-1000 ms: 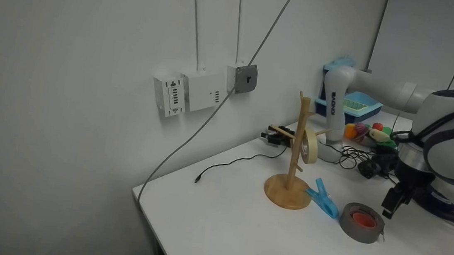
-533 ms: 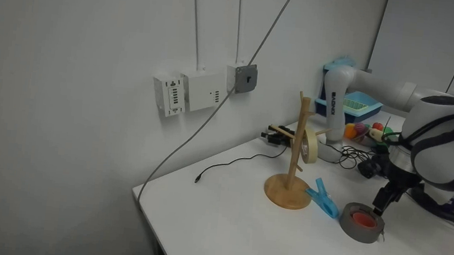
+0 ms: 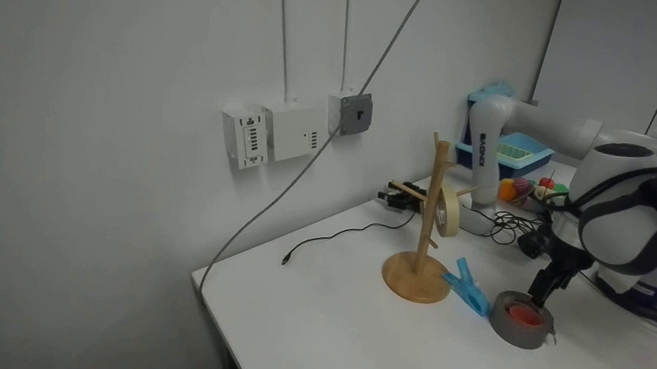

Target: Pick up the gray masking tape and hang it on the object

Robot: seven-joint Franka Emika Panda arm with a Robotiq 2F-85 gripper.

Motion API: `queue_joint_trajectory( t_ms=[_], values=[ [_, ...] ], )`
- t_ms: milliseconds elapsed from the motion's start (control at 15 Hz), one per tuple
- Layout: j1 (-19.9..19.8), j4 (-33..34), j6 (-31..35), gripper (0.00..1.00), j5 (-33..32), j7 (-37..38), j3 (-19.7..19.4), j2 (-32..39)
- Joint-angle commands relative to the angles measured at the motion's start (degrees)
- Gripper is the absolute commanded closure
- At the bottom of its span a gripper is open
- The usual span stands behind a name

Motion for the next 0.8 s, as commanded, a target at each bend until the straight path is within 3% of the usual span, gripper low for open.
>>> queue_joint_trajectory(
  t_ms=[0,733],
  values=[
    [-1.11,3.02,0.77,0.0,-0.85,-0.06,0.98,2.63],
    [-0.2,4.29,0.14,0.0,-0.97,0.9,0.85,2.93]
  ],
)
